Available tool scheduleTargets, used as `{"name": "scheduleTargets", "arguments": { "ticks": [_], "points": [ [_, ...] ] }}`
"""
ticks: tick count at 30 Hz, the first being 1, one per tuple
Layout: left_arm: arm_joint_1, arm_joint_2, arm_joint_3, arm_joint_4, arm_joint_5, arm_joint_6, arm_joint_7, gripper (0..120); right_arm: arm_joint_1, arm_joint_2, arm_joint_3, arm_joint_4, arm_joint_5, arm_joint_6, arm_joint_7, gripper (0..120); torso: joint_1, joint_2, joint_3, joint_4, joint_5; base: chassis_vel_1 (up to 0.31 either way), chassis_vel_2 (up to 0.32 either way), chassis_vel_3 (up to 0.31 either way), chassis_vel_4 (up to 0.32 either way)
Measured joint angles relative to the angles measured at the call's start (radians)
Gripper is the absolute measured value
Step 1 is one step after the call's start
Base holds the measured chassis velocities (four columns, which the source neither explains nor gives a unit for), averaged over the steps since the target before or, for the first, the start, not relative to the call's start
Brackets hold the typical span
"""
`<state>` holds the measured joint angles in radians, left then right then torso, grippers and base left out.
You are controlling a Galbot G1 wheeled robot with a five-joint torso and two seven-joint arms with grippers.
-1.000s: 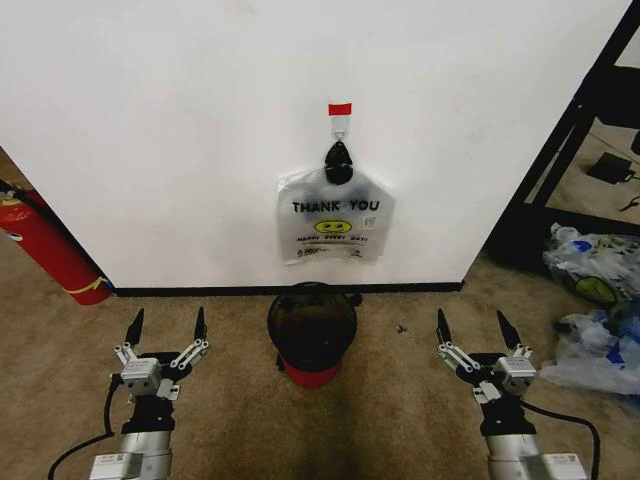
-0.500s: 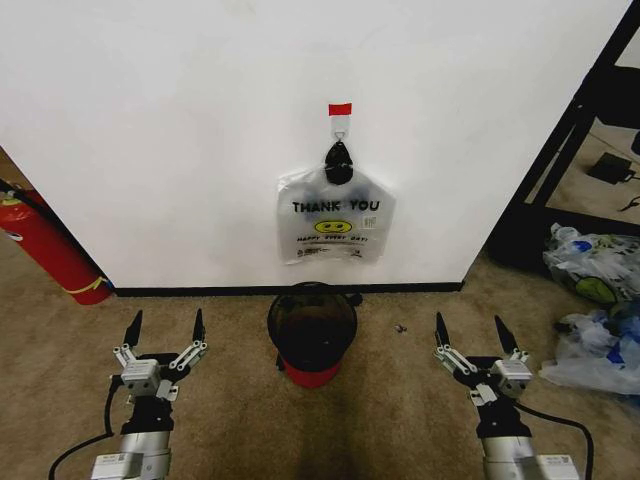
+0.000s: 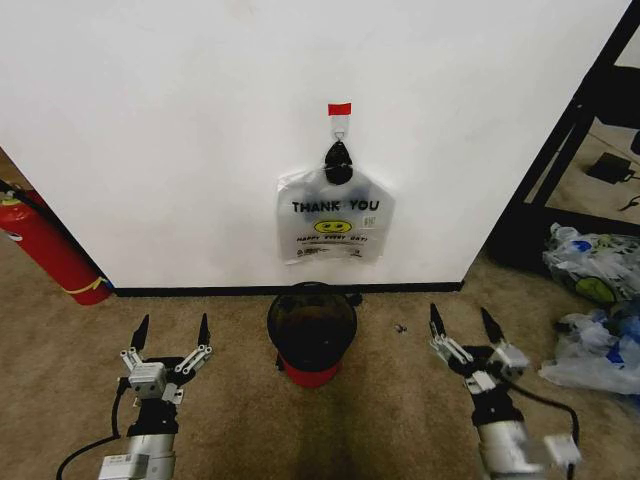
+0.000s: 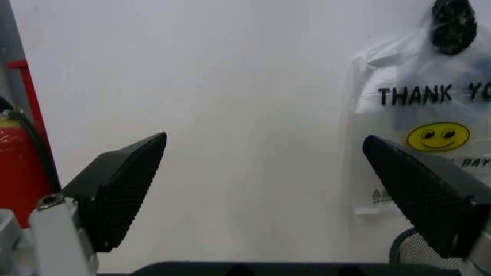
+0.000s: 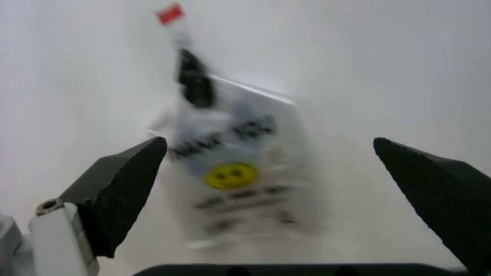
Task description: Pick up the garbage bag from the wall and place it over the trash bin.
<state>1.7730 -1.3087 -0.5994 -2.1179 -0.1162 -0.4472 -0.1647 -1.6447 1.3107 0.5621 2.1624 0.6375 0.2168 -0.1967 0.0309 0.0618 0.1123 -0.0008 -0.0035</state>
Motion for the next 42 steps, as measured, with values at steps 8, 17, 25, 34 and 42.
{"name": "scheduleTargets", "arguments": {
  "ticks": [8,17,25,34,42],
  "points": [
    [-0.026,0.017,0.035,0.017,0.022,0.021,0.006,100,0.244,-0.115,-0.013,-0.114,0.361,-0.162,-0.153,100,0.0,0.0,0.0,-0.0005,-0.0003,0.0,0.0,0.0,0.0],
    [0.0,-0.003,0.035,-0.003,0.074,0.023,0.005,100,0.575,-0.103,-0.169,-0.353,0.523,-0.247,-0.171,100,0.0,0.0,0.0,-0.0008,-0.0002,0.0,0.0,0.0,0.0],
    [0.039,-0.029,0.02,-0.027,0.1,0.02,0.002,100,0.86,0.012,-0.284,-0.678,0.535,-0.258,-0.183,100,0.0,0.0,0.0,-0.0003,-0.0003,0.0,0.0,0.0,0.0],
    [0.041,-0.048,0.023,-0.028,0.122,0.021,-0.002,100,1.013,0.071,-0.35,-0.804,0.537,-0.251,-0.189,100,0.0,0.0,0.0,-0.0006,-0.0006,0.0,0.0,0.0,0.0],
    [0.041,-0.048,0.024,-0.024,0.123,0.022,-0.006,100,1.047,0.086,-0.352,-0.857,0.548,-0.251,-0.186,100,0.0,0.0,0.0,-0.0009,-0.0004,0.0,0.0,0.0,0.0]
  ]
}}
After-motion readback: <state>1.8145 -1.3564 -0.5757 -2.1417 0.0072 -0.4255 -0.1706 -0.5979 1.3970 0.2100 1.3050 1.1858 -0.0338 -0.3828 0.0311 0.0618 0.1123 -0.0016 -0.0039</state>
